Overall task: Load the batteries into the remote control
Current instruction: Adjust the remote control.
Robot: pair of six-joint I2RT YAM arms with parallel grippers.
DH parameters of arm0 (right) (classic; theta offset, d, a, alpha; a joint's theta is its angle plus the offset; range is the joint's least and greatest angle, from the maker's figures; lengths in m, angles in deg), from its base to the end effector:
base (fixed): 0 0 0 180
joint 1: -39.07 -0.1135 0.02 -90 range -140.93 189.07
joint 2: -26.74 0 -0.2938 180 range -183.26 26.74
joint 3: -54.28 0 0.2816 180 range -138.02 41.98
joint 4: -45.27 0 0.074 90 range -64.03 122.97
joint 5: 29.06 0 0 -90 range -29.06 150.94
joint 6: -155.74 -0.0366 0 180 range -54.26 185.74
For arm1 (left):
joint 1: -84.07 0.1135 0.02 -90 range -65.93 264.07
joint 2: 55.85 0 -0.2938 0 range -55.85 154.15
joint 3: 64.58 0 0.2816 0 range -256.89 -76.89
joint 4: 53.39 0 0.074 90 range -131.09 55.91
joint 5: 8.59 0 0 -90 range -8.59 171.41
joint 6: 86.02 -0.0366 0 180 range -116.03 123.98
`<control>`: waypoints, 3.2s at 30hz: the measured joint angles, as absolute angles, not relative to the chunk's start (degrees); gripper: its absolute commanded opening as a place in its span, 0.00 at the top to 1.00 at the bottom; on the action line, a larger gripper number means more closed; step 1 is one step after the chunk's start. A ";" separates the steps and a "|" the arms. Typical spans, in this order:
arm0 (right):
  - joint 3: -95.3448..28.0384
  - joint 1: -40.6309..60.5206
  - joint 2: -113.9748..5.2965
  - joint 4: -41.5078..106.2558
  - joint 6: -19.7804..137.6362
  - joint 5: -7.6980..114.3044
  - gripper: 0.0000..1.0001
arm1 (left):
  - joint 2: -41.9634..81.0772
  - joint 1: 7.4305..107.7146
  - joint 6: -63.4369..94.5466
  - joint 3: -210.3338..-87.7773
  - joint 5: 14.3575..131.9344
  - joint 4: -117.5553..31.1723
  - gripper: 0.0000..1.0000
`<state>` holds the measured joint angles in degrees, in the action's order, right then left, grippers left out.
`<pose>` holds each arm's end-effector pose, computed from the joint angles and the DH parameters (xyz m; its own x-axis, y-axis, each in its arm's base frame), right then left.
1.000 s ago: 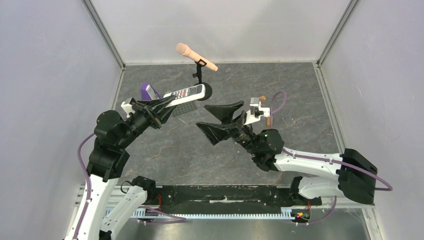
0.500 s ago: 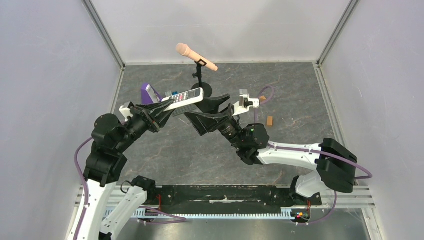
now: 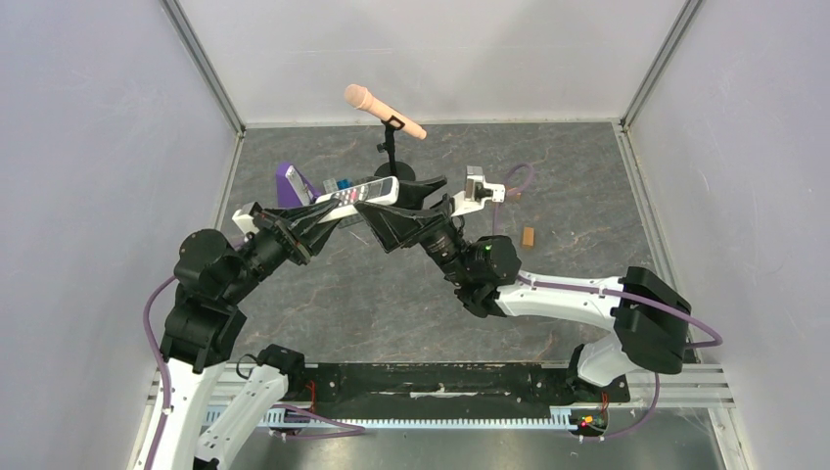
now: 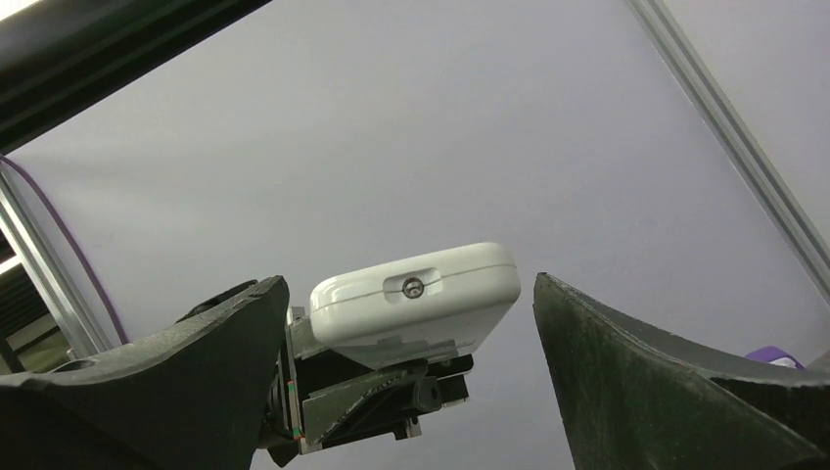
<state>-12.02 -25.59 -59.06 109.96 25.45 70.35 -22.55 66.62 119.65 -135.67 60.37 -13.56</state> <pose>0.1516 0.3061 0.3906 -0.3131 0.8295 -0.4626 -0.8388 -0.0131 0.5442 0.0963 -0.0440 0.4435 -0.5460 -0.7102 0.4444 -0.3001 -0.3295 -0.8952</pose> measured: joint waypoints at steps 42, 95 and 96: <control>-28.74 -13.57 -46.53 20.87 28.84 67.86 0.48 | -27.84 66.58 35.20 -133.83 57.66 -4.16 0.25; -22.88 -12.96 -54.14 30.29 8.55 53.65 0.12 | -13.81 51.73 24.27 -118.75 61.44 -21.91 0.98; -20.61 -12.63 -52.44 32.48 8.40 53.65 0.12 | -13.85 51.73 25.60 -118.75 61.31 -22.26 0.98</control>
<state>-20.61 -12.63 -52.44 32.48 8.40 53.65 -13.85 51.73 25.60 -118.75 61.31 -22.26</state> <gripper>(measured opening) 0.860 0.209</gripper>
